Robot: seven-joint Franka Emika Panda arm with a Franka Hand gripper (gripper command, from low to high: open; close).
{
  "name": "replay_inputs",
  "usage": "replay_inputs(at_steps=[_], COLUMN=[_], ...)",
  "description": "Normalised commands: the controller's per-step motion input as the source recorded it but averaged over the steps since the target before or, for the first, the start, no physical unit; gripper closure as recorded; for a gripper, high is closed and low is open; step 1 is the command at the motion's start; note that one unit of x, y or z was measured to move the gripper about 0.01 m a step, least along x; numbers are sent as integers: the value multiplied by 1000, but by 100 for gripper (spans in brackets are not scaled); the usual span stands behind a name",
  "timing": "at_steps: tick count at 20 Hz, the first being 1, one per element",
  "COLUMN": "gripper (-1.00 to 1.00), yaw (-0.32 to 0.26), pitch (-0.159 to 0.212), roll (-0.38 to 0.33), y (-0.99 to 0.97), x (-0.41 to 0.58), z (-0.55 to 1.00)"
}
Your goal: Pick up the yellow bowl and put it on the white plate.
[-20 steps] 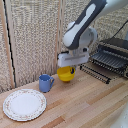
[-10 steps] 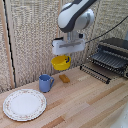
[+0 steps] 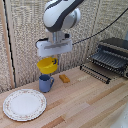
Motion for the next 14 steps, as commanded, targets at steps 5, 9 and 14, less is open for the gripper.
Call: replay_inputs(at_steps=[5, 9, 14], gripper=[100, 100, 100], yaw=[0, 0, 19], pitch=[2, 0, 0], roll=[-89, -115, -75], y=[905, 880, 510], x=[212, 213, 124], z=[-263, -457, -487])
